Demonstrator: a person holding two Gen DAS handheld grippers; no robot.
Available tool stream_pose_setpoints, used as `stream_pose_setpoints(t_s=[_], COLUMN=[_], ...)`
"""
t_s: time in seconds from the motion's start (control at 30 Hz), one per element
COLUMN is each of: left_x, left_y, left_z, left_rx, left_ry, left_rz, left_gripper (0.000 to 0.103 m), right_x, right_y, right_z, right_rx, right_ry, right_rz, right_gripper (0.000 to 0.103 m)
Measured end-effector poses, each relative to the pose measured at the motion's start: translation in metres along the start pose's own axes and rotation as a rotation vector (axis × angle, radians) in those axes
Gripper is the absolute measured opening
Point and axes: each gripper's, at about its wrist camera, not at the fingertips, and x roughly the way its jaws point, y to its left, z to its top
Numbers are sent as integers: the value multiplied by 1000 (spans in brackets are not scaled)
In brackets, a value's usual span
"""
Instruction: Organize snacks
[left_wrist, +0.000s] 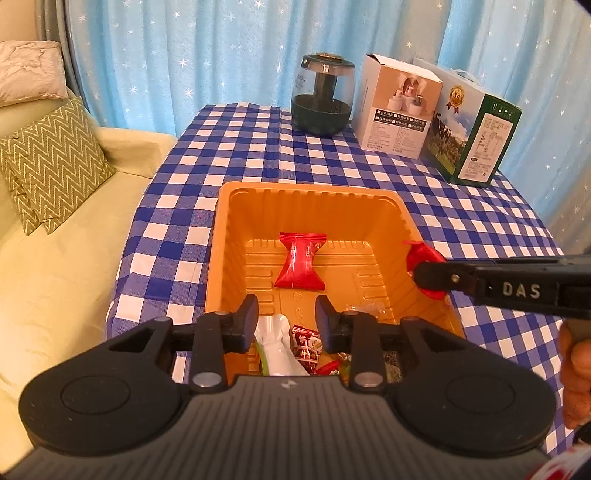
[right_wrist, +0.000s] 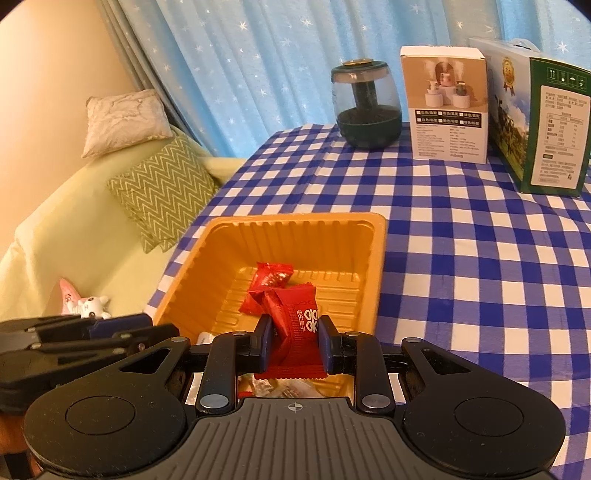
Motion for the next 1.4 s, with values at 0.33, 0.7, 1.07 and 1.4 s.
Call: stream_pose_setpoints(t_s=[0.33, 0.7, 1.07, 1.4], left_x=[-26, -71, -124, -162], left_y=[-1, -16, -47, -63], left_z=[-17, -45, -73, -95], left_rx=[-46, -94, -53, -42], left_ry=[-15, -30, -61, -64], left_rz=[-1, 16, 52, 98], left_gripper=[50, 72, 94, 103], right_x=[-16, -76, -132, -175], right_y=[-14, -20, -5, 14], right_z=[-3, -43, -92, -118], right_rx=[90, 123, 122, 76], right_ry=[-32, -35, -6, -3], right_rz=[33, -35, -96, -176], right_gripper=[55, 56, 61, 78])
